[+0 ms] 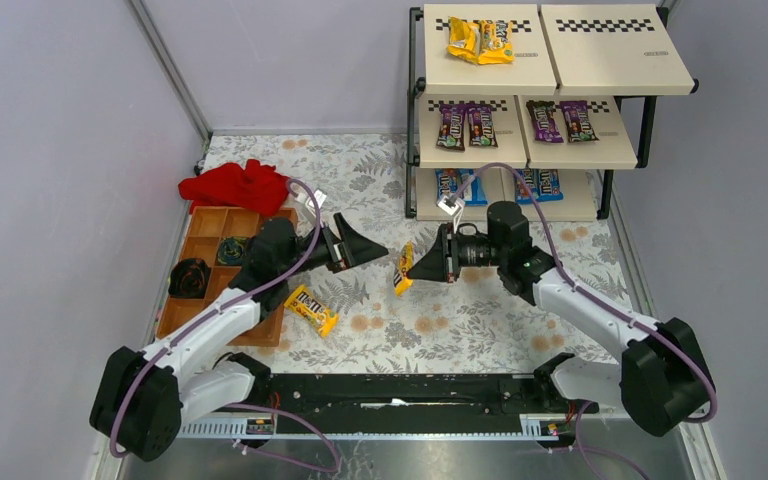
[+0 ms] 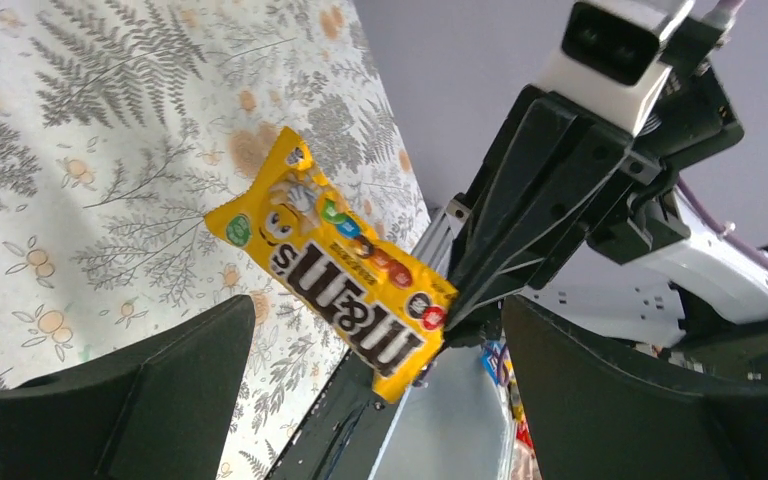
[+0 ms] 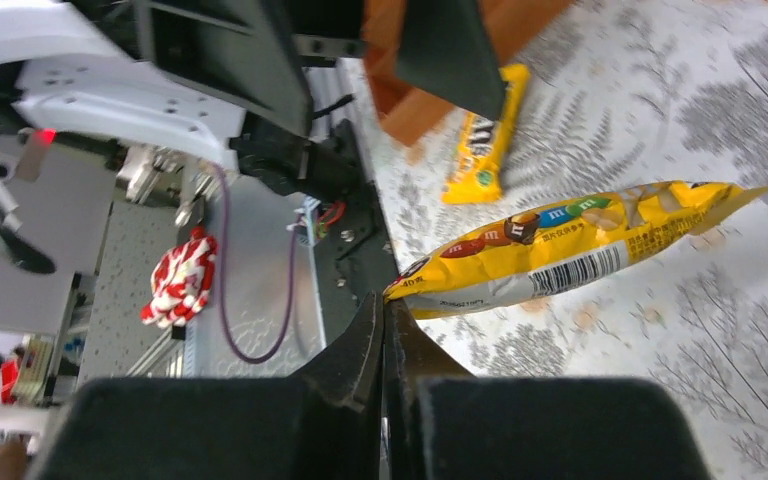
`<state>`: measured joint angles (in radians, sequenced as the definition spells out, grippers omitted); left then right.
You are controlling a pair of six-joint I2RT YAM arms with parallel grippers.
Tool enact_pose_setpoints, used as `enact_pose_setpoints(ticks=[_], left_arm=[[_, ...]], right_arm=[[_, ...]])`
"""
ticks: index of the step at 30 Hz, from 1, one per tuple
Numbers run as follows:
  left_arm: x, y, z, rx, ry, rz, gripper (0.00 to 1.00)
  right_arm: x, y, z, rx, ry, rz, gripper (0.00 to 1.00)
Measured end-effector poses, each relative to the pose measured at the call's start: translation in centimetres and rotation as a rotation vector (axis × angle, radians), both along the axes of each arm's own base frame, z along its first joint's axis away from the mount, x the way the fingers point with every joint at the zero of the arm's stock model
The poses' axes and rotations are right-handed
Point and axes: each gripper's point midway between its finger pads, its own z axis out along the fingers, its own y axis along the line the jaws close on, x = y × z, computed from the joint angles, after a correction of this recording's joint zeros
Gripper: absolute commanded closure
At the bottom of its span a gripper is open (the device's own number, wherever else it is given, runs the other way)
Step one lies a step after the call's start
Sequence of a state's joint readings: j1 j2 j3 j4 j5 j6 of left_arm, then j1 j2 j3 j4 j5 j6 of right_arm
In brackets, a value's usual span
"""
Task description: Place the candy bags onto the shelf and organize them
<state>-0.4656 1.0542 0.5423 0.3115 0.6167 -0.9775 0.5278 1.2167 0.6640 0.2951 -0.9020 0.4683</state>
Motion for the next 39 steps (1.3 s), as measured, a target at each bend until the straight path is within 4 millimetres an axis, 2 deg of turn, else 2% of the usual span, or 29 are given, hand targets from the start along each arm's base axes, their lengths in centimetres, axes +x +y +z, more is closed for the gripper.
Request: enact_pose_setpoints(ticks=[4, 7, 10, 11, 18, 22, 28, 34, 39], left_arm=[[-0.9, -0.1, 1.8, -0.023, -0.067, -0.05, 0.01], [-1.7, -0.2, 3.6, -0.045, -0.143, -0.096, 0.01], [-2.7, -0.4, 5.4, -0.07, -0.214, -0.153, 0.01], [-3.0, -0.4, 5.8, -0.079, -0.23, -0.172, 0.01], [-5.2, -0.8, 8.3, -0.169, -0.303, -0.308, 0.01], [-7.2, -0.7, 10.7, -0.257, -0.342, -0.408, 0.01], [-10.2, -0.2, 11.7, -0.36, -0.319, -0.55, 0.03], [-12.0, 0.5, 10.9, -0.404, -0.233, -0.623, 0.18], [-12.6, 0.9, 11.3, -0.419, -0.217, -0.638, 0.32]], right_arm=[[-1.4, 0.4, 3.6, 0.069, -0.066, 0.083, 1.0], [-3.3, 0.8, 6.1, 0.115, -0.115, 0.166, 1.0], [-5.4, 1.3, 7.9, 0.149, -0.144, 0.251, 1.0], [-6.8, 1.6, 8.8, 0.166, -0.155, 0.307, 1.0], [-10.6, 2.4, 12.1, 0.23, -0.196, 0.472, 1.0], [-11.2, 2.4, 13.7, 0.263, -0.227, 0.497, 1.0], [-11.3, 2.3, 14.4, 0.276, -0.248, 0.508, 1.0], [-11.6, 2.0, 15.0, 0.277, -0.281, 0.506, 1.0], [-11.2, 1.7, 15.2, 0.238, -0.334, 0.463, 1.0]])
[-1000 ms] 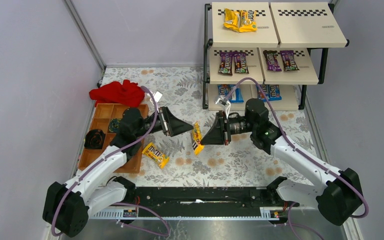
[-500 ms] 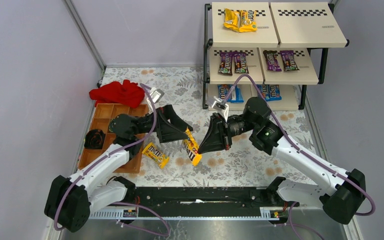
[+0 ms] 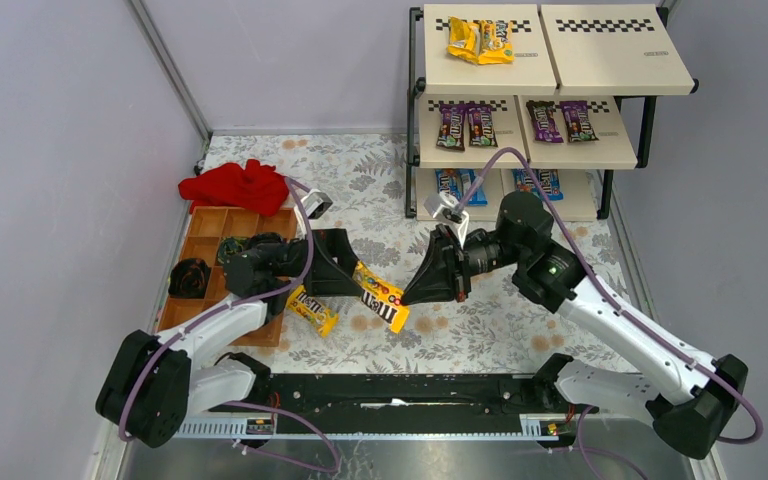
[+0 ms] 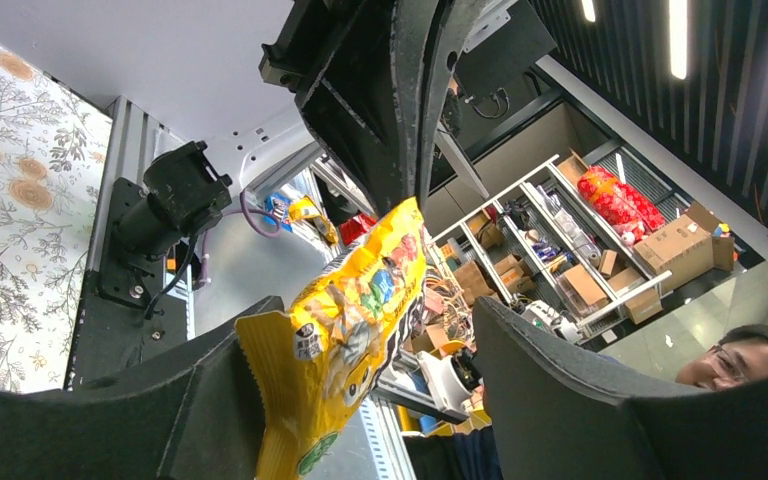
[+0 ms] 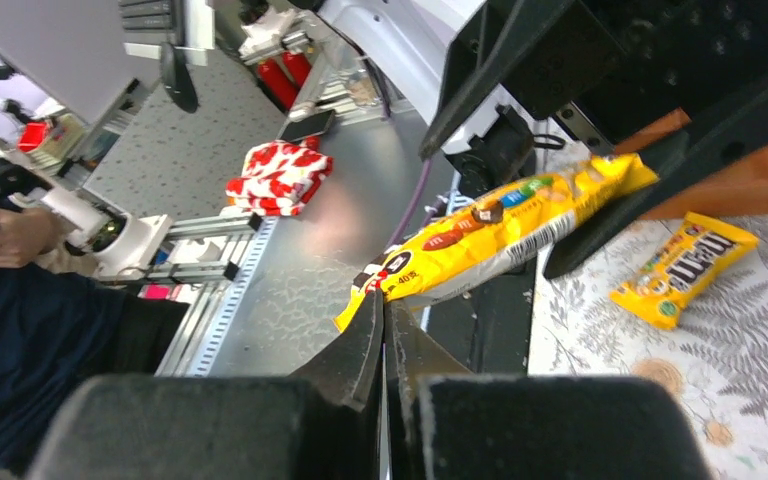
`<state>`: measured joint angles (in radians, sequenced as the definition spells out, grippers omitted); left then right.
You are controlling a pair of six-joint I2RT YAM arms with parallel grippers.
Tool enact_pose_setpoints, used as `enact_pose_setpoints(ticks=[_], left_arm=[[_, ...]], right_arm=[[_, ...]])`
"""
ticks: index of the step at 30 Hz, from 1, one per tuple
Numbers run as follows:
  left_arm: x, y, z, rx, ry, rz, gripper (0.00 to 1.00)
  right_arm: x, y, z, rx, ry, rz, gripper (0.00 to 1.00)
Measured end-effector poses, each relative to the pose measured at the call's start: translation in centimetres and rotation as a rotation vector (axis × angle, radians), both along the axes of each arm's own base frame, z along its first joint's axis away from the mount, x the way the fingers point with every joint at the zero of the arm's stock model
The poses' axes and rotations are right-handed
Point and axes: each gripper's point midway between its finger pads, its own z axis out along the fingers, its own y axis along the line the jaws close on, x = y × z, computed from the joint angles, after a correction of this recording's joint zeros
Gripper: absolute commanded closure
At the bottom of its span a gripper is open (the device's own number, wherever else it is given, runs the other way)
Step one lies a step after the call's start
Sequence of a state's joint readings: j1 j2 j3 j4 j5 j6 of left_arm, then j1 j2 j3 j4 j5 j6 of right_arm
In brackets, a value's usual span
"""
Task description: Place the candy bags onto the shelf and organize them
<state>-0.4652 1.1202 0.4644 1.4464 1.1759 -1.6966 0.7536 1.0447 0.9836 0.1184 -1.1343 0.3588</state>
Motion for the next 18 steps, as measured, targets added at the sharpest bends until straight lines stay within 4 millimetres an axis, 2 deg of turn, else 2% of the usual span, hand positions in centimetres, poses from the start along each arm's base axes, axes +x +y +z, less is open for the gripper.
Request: enact_pose_setpoints(ticks=[5, 13, 16, 18], left_arm=[[0.1, 0.3, 0.3, 0.0, 0.022, 0.005, 0.49], [1.6, 1.1, 0.3, 0.009, 0.029, 0.073, 0.67], [2.4, 1.0, -0.2, 0.028, 0.048, 0.098, 0.75], [2.9, 0.9, -0.7, 0.048, 0.068, 0.115, 0.79]], right_arm=[[0.8, -0.4, -0.8, -0.025, -0.033, -0.096, 1.0], [3.6, -0.1, -3.5, -0.087, 0.017, -0.268, 0.99], [4.4, -0.1, -3.7, -0.09, 0.038, -0.303, 0.87], [4.8, -0.2, -3.6, -0.091, 0.058, -0.322, 0.72]])
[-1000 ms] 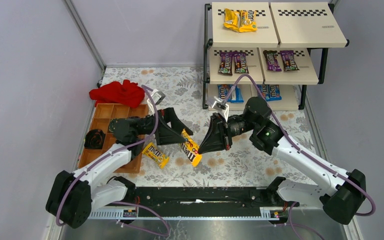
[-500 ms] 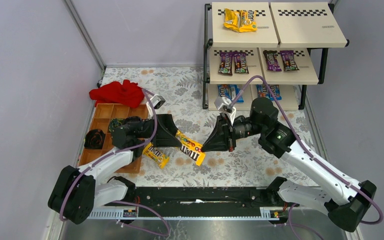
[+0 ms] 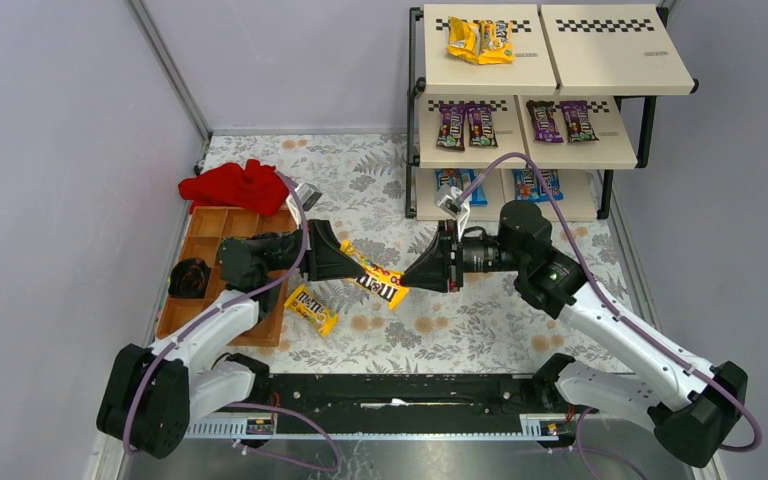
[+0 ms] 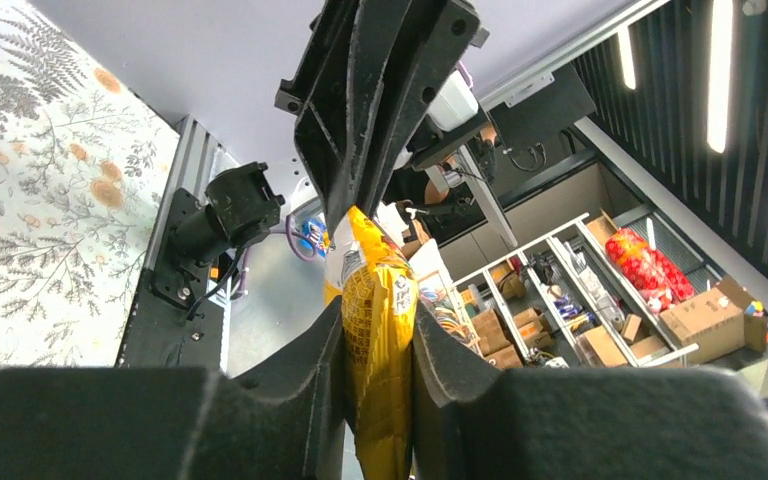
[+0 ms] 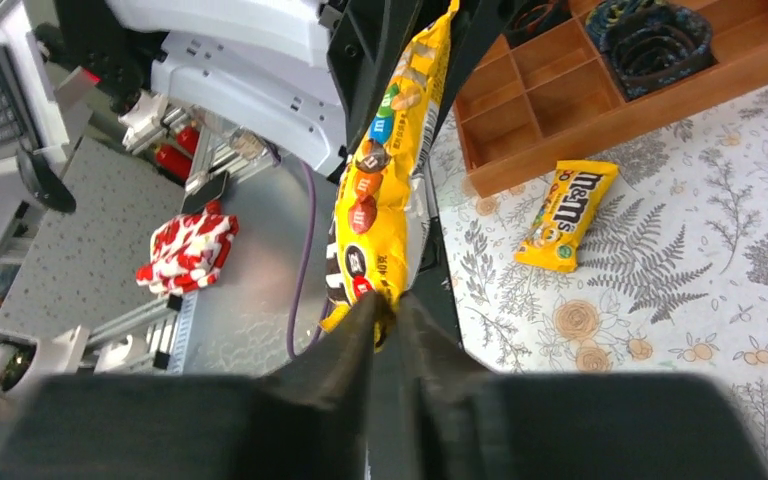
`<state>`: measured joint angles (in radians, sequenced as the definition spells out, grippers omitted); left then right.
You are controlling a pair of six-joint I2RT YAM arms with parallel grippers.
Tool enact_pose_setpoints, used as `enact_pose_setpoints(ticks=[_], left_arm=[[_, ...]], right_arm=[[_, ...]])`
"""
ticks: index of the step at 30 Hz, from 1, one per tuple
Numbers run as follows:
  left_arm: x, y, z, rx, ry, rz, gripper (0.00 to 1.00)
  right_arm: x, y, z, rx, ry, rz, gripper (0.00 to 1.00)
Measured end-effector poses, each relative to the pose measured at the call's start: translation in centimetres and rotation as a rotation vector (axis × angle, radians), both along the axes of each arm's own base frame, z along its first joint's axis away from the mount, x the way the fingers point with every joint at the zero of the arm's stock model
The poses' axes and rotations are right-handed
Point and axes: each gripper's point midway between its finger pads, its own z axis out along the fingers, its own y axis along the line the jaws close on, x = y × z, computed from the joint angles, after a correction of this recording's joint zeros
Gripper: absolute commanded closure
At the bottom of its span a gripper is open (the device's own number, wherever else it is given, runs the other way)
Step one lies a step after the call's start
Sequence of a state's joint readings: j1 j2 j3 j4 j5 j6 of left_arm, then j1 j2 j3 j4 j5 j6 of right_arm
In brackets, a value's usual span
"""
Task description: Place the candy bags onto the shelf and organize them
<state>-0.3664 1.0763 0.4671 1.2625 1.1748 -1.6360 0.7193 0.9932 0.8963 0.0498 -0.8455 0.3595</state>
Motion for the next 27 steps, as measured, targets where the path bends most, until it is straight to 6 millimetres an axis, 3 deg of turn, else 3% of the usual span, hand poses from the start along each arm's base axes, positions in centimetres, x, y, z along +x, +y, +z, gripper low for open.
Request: enact_pose_setpoints(ticks=[4, 8, 13, 22, 27], left_arm=[[1.2, -0.2, -0.5, 0.039, 0.009, 0.039, 0.79], [2.6, -0.4, -0.6, 0.083, 0.002, 0.098, 0.8], [3.9, -0.6, -0.7, 0.106, 0.002, 0.145, 0.8], [5.6, -0.9, -1.3, 0.103, 0.064, 0.181, 0.79], [6.0, -0.9, -1.1, 0.091, 0.07, 0.204, 0.78]], right_arm=[[0.8, 0.0, -0.3, 0.004, 0.058, -0.051, 0.3], [1.1, 0.6, -0.7, 0.048, 0.162, -0.073, 0.1], [1.5, 1.5, -1.6, 0.104, 0.315, -0.078, 0.13], [3.2, 2.1, -1.9, 0.242, 0.466, -0.159, 0.42], [4.4, 2.5, -1.9, 0.299, 0.523, -0.191, 0.48]])
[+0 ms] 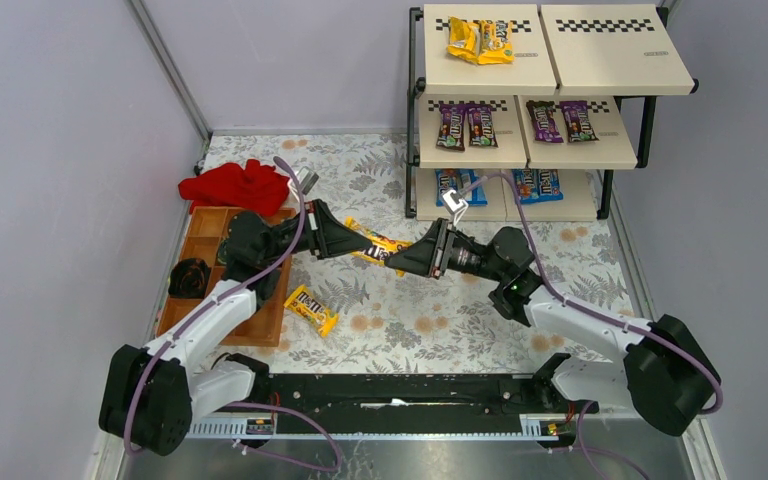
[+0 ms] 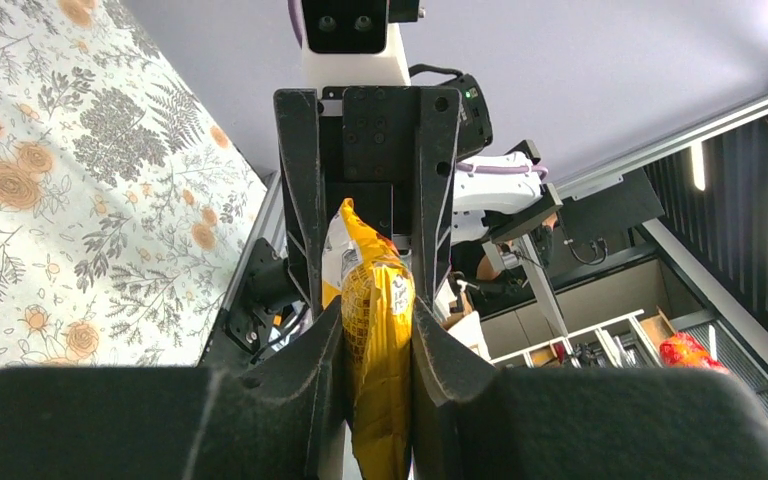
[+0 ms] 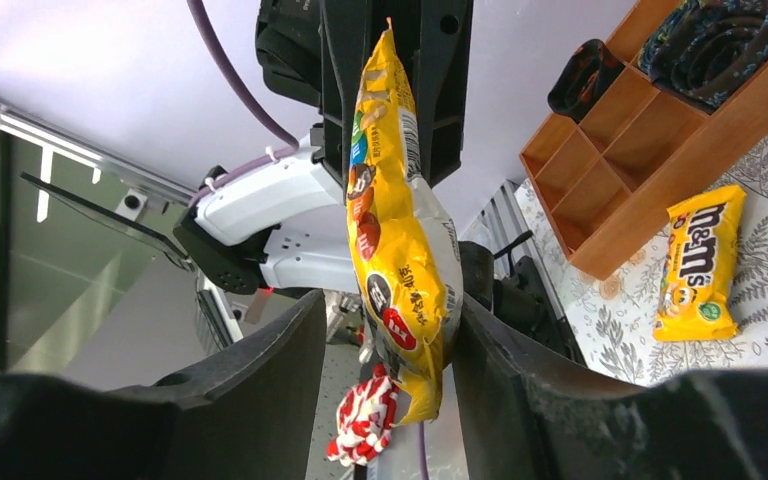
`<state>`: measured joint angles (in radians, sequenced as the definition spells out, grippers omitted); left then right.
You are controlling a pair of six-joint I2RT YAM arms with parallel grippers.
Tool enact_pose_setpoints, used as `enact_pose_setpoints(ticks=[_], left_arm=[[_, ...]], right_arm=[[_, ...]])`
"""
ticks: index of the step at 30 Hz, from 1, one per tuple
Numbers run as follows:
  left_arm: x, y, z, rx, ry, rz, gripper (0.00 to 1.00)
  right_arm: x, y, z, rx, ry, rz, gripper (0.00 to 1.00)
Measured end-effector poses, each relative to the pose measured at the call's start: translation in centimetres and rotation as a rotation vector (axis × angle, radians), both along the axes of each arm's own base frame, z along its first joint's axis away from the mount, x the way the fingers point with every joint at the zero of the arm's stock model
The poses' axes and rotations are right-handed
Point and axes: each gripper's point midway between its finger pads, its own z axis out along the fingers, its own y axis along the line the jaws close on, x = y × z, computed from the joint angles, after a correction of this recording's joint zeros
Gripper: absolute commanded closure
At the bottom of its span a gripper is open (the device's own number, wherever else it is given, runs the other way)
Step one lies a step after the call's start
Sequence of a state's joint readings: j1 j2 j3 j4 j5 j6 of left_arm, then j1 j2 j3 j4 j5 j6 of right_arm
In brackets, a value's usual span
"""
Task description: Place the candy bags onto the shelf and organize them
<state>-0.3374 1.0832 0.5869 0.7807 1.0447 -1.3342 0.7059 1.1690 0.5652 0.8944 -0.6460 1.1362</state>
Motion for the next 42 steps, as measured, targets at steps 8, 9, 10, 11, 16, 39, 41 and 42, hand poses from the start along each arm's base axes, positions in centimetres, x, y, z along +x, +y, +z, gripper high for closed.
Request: enact_pose_setpoints(ticks=[8, 9, 10, 11, 16, 39, 41, 42], left_arm=[[1.0, 0.4, 0.1, -0.008, 0.007, 0.049, 0.69], [1.2, 0.5, 0.1, -0.008, 0.007, 0.055, 0.63], [1.3, 0.6, 0.1, -0.007, 0.009, 0.061, 0.6], [1.5, 0.7, 0.0, -0.004, 0.012, 0.067, 0.58], [2.5, 1.2, -1.4, 0.047, 0.041, 0.104, 0.37], [10.1, 8.7, 2.0, 0.543, -0.147, 0.645, 0.01], [10.4, 8.5, 2.4, 0.547, -0.163, 0.653, 0.01], [10.5, 8.3, 2.3, 0.549, -0.164, 0.651, 0.01]], right_arm=[[1.7, 0.8, 0.0, 0.073, 0.072, -0.034, 0.62], [1.9, 0.9, -0.1, 0.083, 0.082, -0.036, 0.63], [2.1, 1.0, -0.2, 0.091, 0.093, -0.036, 0.64], [2.2, 1.0, -0.3, 0.098, 0.101, -0.036, 0.65], [2.9, 0.9, -1.5, 0.115, 0.151, -0.044, 0.68], [7.2, -10.9, -0.3, -0.071, 0.012, -0.466, 0.7], [7.1, -12.2, 3.3, -0.125, -0.103, -0.549, 0.7], [7.0, -12.8, 5.0, -0.144, -0.157, -0.586, 0.71]])
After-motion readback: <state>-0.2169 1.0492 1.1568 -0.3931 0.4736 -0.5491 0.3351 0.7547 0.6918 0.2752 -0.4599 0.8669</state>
